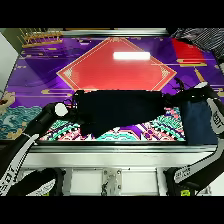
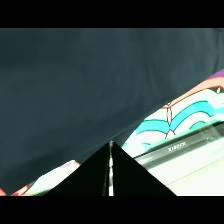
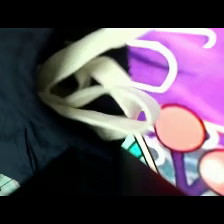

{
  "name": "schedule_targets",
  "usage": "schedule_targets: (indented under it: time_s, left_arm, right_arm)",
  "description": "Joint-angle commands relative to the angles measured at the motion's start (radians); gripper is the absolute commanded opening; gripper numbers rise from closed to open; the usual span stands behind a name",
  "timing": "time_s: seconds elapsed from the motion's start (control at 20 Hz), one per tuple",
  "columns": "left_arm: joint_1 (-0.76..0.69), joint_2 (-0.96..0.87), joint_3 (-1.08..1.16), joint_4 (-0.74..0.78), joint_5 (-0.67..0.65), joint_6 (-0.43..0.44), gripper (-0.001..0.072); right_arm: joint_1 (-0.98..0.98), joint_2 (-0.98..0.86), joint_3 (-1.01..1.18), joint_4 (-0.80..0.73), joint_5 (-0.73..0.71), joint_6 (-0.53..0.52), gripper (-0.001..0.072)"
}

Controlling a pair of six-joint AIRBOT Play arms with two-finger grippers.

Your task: Fold the clothes and pants, and hang the long-sleeved shirts on hangers.

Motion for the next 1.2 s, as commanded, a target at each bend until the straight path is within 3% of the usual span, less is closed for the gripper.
schedule_targets:
  time_s: [0.0,0.05,0.15,0.3,0.45,0.75,1.15]
  left_arm:
    - [-0.006,-0.018,0.001,-0.016,0.029,-0.008,0.0006]
    - [-0.006,-0.018,0.004,-0.015,0.039,-0.013,0.0006]
    - [-0.005,-0.018,0.021,-0.015,0.048,-0.013,0.0006]
    - [-0.005,-0.046,0.098,-0.014,0.069,-0.043,0.0005]
    - [-0.037,-0.174,0.241,-0.016,0.08,-0.051,0.0005]
    - [-0.219,-0.522,0.552,-0.07,0.101,-0.083,0.0006]
    - [-0.376,-0.811,0.858,-0.066,-0.033,-0.085,0.0006]
  right_arm:
    - [0.024,-0.006,0.004,-0.006,-0.003,-0.011,0.0082]
    - [0.025,-0.002,0.004,-0.006,0.002,-0.011,0.0018]
    - [0.024,0.027,0.004,-0.013,0.024,-0.003,0.0018]
    - [0.029,0.145,0.004,-0.14,0.093,0.082,0.0017]
    - [0.057,0.308,0.005,-0.27,0.173,0.207,0.0017]
    - [0.238,0.576,0.006,-0.388,0.233,0.41,0.0017]
    - [0.477,0.676,0.069,-0.405,0.251,0.469,0.0018]
